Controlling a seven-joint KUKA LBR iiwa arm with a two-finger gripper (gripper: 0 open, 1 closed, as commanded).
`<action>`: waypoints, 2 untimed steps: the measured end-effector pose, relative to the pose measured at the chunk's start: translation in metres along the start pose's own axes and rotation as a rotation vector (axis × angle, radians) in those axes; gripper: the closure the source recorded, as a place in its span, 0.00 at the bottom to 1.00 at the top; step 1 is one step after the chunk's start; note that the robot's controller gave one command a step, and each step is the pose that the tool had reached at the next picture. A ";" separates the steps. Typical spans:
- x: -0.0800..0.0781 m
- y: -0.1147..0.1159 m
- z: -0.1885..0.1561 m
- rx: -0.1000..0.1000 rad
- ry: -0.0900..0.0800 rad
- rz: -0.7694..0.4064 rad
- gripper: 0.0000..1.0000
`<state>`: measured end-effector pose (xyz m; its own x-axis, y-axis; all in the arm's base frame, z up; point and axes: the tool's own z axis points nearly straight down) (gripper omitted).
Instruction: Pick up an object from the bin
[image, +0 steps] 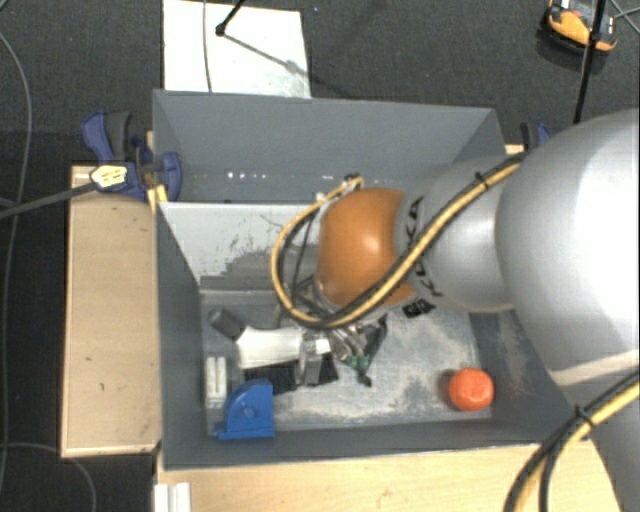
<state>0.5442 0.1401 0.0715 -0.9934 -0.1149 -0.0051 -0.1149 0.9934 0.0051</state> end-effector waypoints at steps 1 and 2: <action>0.043 -0.023 -0.002 -0.002 -0.014 -0.297 1.00; 0.043 -0.023 -0.002 -0.002 -0.014 -0.296 1.00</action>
Offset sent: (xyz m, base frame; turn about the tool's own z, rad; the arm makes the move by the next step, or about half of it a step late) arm 0.0000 0.0000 0.0000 0.0000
